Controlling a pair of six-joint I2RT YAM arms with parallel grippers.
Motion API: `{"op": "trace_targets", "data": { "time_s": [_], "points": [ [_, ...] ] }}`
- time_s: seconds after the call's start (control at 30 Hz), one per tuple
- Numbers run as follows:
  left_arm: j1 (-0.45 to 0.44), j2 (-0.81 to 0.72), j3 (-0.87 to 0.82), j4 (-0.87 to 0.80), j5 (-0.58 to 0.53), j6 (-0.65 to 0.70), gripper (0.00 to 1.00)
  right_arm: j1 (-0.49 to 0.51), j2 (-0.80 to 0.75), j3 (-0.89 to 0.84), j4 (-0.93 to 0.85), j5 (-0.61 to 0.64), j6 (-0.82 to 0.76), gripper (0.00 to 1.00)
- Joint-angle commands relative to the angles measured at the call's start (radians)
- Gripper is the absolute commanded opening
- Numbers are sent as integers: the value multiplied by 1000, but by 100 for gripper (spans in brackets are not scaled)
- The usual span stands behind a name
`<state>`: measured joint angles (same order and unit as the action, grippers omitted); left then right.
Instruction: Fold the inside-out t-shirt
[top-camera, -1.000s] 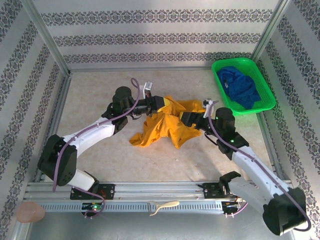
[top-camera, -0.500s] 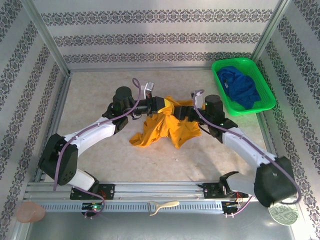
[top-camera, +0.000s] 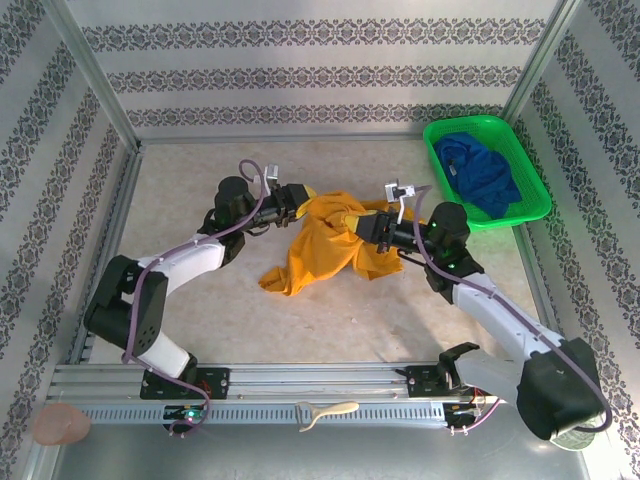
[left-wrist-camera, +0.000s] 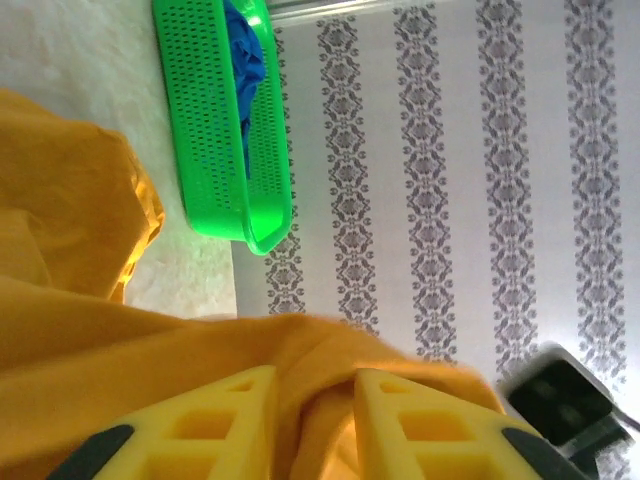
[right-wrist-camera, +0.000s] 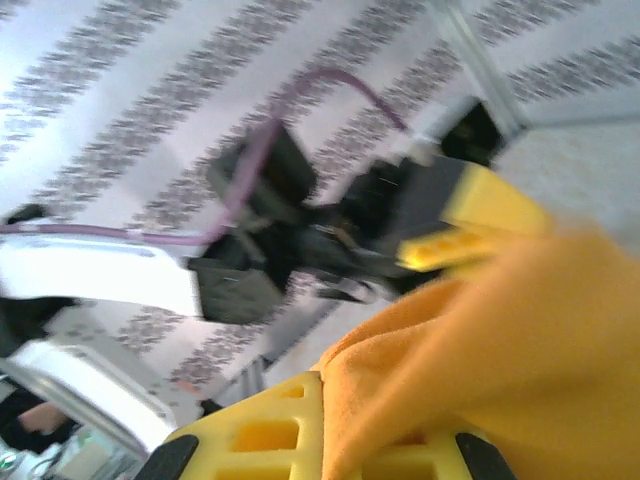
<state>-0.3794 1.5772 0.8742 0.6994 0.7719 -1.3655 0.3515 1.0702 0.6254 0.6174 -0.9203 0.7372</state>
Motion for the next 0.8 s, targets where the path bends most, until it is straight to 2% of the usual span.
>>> {"op": "trace_targets", "data": {
  "time_s": [0.0, 0.1, 0.17, 0.27, 0.37, 0.47, 0.6, 0.77],
  "points": [
    [5, 23, -2, 144, -20, -49, 35, 8, 11, -12, 148, -99, 86, 0],
    [7, -9, -20, 130, -22, -26, 41, -9, 37, -29, 173, -87, 93, 0],
    [5, -58, -37, 60, -33, 29, 44, -21, 50, -39, 185, -86, 96, 0],
    [-10, -183, -43, -172, -79, 192, 49, -39, 69, -60, 203, -92, 100, 0],
    [-61, -287, -36, -400, -160, 344, 52, -55, 80, -80, 226, -86, 113, 0],
    [-129, -325, -62, -418, -202, 362, 53, -67, 83, -97, 238, -74, 123, 0],
    [-209, -299, -79, -373, -245, 355, 53, -71, 88, -104, 251, -73, 137, 0],
    [-249, -221, -28, -355, -237, 374, 51, -72, 88, -111, 257, -72, 147, 0]
  ]
}}
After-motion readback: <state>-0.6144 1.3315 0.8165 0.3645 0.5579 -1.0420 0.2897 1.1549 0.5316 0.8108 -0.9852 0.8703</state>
